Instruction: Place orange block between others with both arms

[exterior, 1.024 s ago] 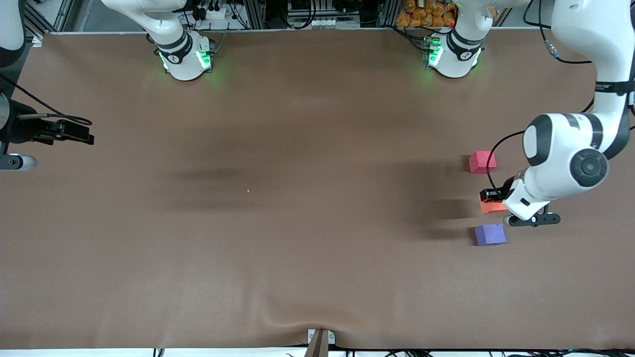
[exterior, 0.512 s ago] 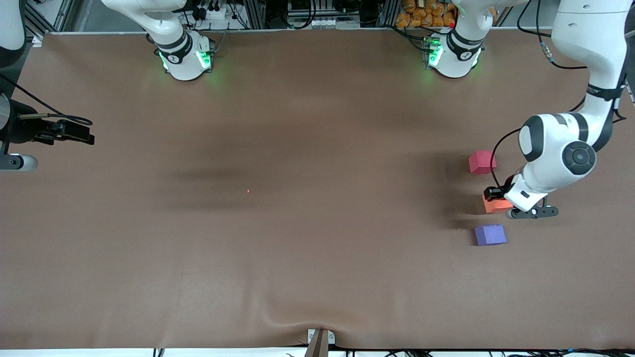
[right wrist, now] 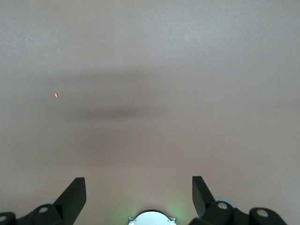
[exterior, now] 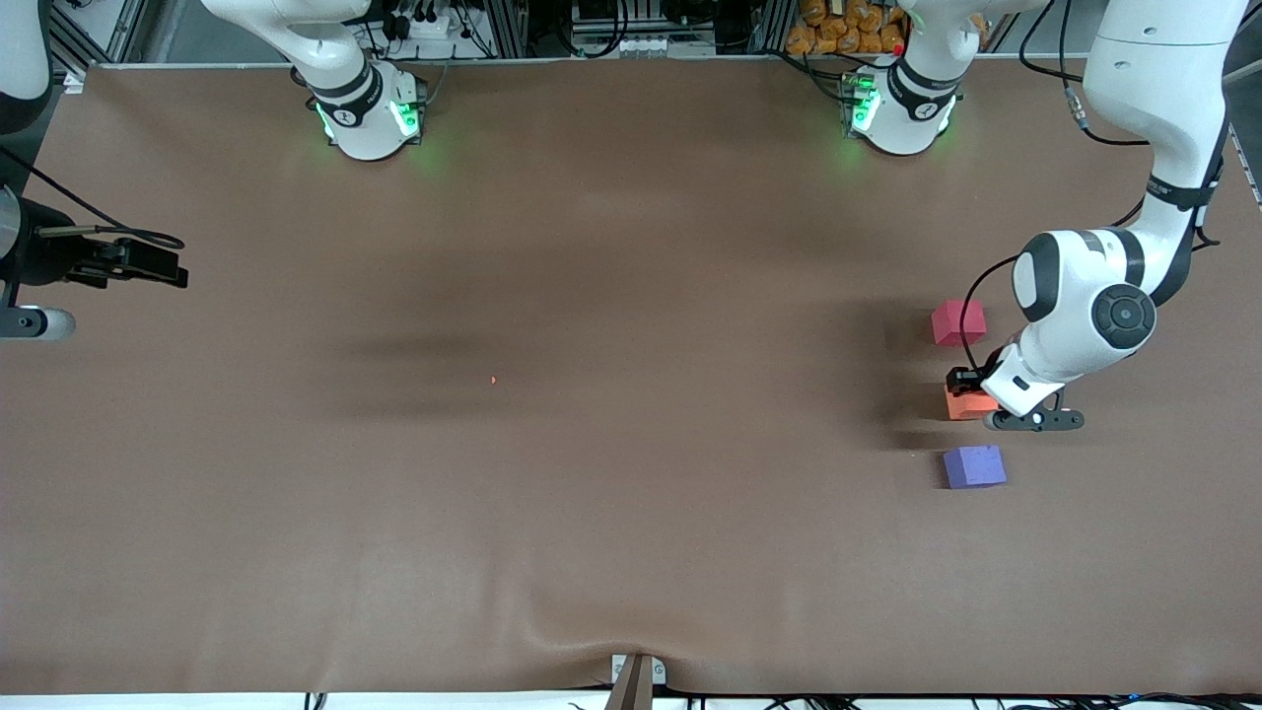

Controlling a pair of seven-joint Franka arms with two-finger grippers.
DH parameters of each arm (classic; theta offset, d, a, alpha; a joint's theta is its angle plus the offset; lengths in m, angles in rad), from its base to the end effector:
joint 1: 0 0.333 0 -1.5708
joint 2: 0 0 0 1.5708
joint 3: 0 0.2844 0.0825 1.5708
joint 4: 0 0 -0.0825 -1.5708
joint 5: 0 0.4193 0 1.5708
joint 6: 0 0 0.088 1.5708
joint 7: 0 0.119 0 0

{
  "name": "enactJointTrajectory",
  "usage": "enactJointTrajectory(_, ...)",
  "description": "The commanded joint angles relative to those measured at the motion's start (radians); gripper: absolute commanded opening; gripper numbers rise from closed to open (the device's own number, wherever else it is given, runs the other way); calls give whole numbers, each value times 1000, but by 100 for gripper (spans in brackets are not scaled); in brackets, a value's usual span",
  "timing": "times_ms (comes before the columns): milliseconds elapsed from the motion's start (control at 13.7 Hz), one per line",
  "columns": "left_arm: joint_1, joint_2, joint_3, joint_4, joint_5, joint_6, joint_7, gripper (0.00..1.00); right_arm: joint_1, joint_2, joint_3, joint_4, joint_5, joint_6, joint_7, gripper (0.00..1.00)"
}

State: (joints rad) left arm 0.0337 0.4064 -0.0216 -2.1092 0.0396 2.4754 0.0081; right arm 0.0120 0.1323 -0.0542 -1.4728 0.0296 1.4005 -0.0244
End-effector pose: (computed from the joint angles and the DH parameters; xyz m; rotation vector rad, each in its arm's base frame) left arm 0.5839 0.0067 0.1478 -3.1258 0.0407 0.0627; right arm 0.6028 -0.0198 0.5378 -3.0962 0.0248 0.3162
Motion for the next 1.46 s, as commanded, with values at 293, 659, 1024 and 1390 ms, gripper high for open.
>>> enactJointTrajectory(293, 15, 35, -15, 1, 13, 36, 38, 0, -1, -10, -1, 2, -4, -2, 1, 100)
enactJointTrajectory(659, 15, 55, -14, 32, 6, 34, 38, 100, -1, -10, -1, 3, -2, -2, 1, 100)
enactJointTrajectory(1024, 3, 6, -17, 187, 8, -109, 29, 100, -1, -10, -3, 5, -2, -2, 1, 100)
enactJointTrajectory(1390, 11, -59, -14, 493, 5, -563, 23, 100, 3, -8, -1, 3, -2, 0, 0, 100)
